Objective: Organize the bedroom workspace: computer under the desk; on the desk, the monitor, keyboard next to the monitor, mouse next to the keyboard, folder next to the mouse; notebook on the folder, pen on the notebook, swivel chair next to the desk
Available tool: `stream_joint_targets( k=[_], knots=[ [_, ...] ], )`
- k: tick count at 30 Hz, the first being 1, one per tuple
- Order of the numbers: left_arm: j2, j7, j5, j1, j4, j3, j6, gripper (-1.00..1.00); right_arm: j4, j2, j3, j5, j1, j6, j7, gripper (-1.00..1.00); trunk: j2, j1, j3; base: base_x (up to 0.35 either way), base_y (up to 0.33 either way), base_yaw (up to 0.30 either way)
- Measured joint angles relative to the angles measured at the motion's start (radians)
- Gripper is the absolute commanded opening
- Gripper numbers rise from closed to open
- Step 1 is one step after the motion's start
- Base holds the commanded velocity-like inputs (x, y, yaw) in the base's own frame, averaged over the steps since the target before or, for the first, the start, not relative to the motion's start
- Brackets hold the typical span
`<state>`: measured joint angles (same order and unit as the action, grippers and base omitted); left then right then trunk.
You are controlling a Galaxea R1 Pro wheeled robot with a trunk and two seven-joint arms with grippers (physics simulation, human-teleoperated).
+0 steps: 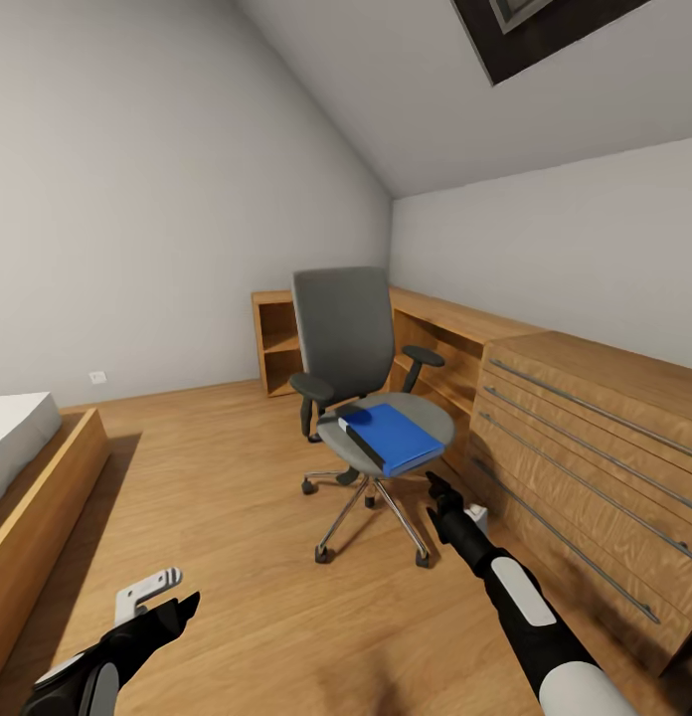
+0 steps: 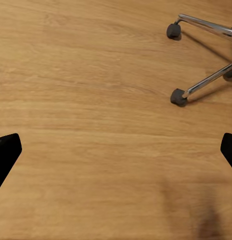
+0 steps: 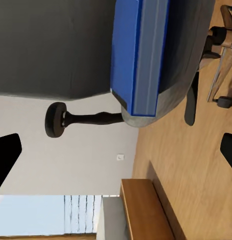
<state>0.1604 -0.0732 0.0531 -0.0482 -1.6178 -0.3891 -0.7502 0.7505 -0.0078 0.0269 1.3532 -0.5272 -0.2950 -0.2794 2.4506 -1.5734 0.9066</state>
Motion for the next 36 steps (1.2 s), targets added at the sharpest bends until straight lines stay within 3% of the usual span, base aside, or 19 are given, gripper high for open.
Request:
stream_joint_targets(
  k=[18, 36],
  knots=[
    [-0.001, 0.0, 0.0, 0.0, 0.0, -0.003, 0.004, 1.0, -0.047, 0.002, 0.0, 0.004, 0.0, 0.003, 0.003, 1.0, 0.0, 0.0, 0.0, 0.149, 0.0, 0.0],
    [-0.001, 0.0, 0.0, 0.0, 0.0, -0.003, 0.003, 1.0, -0.059, 0.008, -0.001, 0.003, 0.0, 0.004, 0.024, 1.0, 0.0, 0.0, 0.0, 0.048, 0.002, 0.0]
  ],
)
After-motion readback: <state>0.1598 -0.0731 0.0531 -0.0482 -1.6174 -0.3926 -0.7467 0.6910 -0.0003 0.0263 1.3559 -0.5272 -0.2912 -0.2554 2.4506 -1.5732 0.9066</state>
